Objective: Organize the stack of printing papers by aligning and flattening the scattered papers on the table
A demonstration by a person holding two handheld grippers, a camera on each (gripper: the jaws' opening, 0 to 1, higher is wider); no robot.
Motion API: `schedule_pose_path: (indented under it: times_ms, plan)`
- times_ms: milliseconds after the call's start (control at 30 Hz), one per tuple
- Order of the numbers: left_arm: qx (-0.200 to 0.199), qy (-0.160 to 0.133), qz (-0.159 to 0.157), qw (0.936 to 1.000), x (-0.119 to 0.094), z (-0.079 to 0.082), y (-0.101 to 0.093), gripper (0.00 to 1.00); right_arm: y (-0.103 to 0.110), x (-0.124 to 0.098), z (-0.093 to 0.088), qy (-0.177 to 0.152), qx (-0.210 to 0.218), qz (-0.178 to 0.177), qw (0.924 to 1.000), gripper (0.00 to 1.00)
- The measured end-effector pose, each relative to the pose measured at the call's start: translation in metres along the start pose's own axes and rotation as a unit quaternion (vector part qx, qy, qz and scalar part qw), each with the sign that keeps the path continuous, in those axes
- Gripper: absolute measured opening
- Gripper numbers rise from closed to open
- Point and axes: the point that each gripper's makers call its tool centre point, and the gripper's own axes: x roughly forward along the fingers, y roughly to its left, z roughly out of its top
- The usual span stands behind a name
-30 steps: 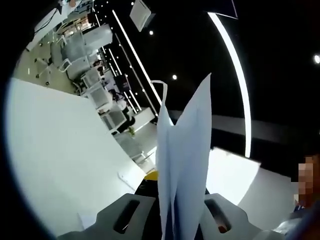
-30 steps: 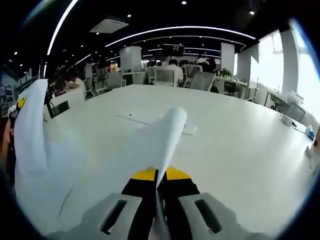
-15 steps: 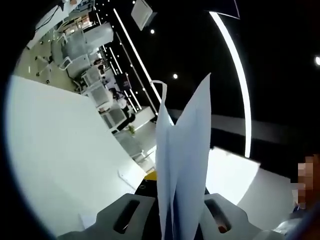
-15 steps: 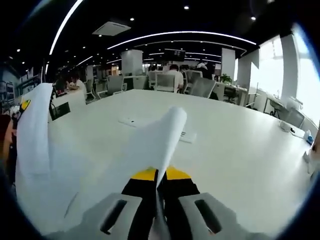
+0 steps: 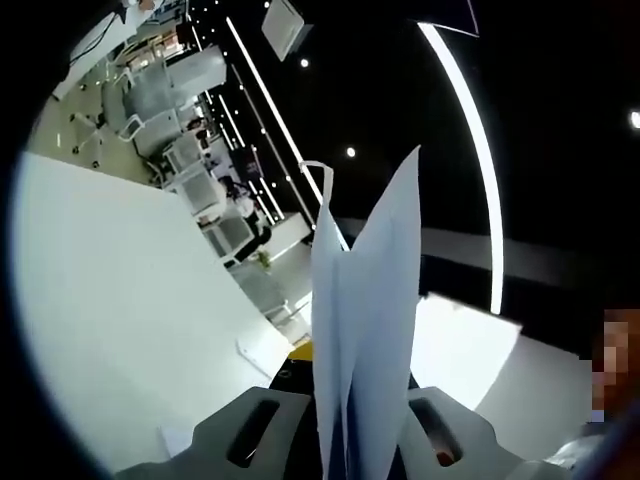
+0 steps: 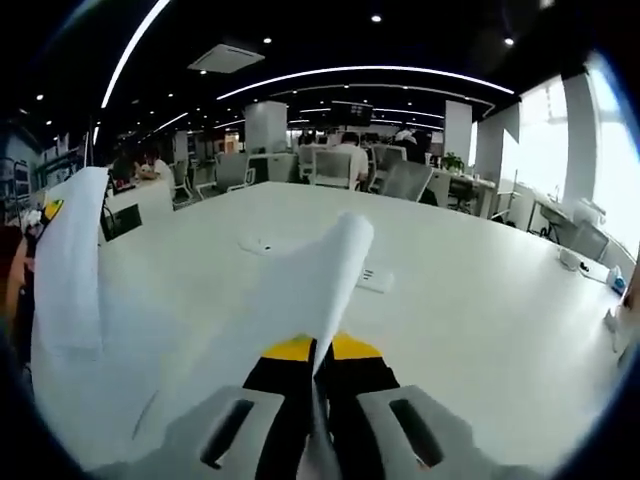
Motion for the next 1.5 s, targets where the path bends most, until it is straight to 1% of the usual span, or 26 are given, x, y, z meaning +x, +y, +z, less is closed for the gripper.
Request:
schedule_pose_path:
  times_ms: [500, 1033, 1500]
  plan:
    - [0.003, 0.000, -0.001, 1.0000, 0.0004, 0.0001, -0.0037, 0.06, 0.0010, 0.0011, 0.0005, 0.000, -0.001, 0.006, 1.0000, 0.00]
    - [0.005, 0.000, 0.000, 1.0000, 0.0004, -0.0013, -0.0066, 0.06, 0.0058, 0.0021, 0.0056, -0.005, -0.010, 0.014, 0.9998, 0.00]
    - [0.006, -0.001, -0.002, 1.0000, 0.0023, -0.0009, -0.0085, 0.06, 0.0037, 0.0006, 0.0057, -0.005, -0.006, 0.012, 0.9999, 0.00]
